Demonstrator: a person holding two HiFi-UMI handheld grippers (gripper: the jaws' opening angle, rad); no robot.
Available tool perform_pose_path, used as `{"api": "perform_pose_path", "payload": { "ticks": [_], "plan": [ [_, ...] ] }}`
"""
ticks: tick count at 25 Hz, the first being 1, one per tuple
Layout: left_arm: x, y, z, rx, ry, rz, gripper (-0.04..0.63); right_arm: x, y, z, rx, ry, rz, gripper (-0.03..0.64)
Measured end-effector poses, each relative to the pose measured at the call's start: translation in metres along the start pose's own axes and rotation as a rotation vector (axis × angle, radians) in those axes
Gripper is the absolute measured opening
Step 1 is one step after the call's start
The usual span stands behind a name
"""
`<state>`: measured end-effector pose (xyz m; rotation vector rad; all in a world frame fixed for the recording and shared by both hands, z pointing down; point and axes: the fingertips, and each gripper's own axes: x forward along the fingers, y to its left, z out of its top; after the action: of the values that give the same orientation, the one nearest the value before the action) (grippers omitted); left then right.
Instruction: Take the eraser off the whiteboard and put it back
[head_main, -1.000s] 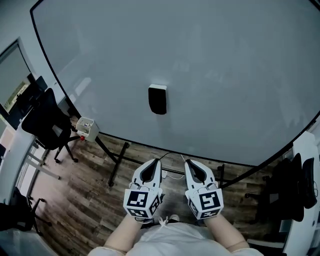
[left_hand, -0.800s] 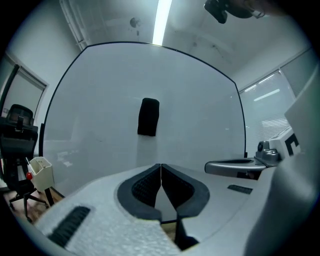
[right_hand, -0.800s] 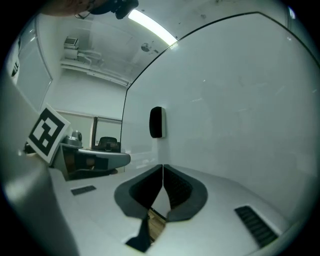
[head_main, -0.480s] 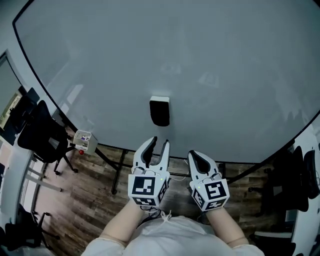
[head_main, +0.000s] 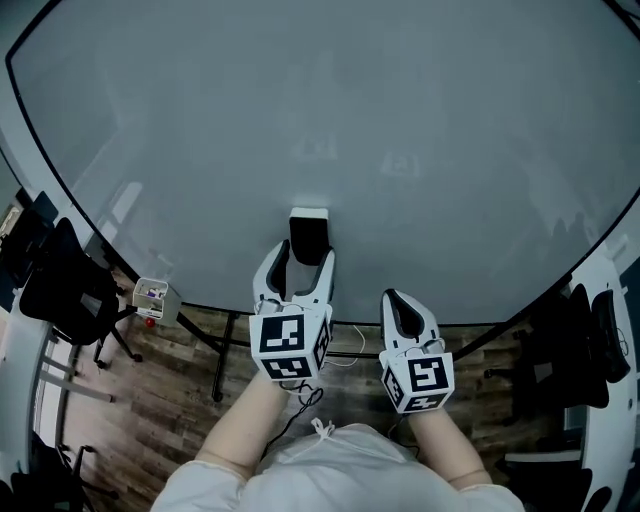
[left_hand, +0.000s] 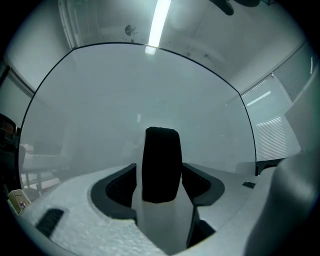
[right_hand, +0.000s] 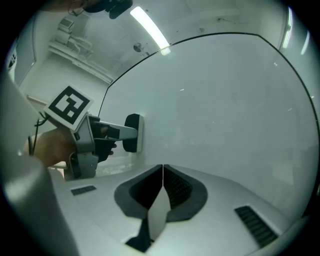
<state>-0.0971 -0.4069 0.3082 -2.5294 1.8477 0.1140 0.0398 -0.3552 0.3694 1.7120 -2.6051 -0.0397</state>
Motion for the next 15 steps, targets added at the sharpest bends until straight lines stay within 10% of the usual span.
{"api": "perform_pose_path", "payload": {
  "ticks": [15],
  "plan": [
    [0.025, -0.001, -0.006, 0.095, 0.007, 0.072, 0.27, -0.006, -0.015, -0.005, -0.039, 0.006, -0.062, 0.028]
  ]
}}
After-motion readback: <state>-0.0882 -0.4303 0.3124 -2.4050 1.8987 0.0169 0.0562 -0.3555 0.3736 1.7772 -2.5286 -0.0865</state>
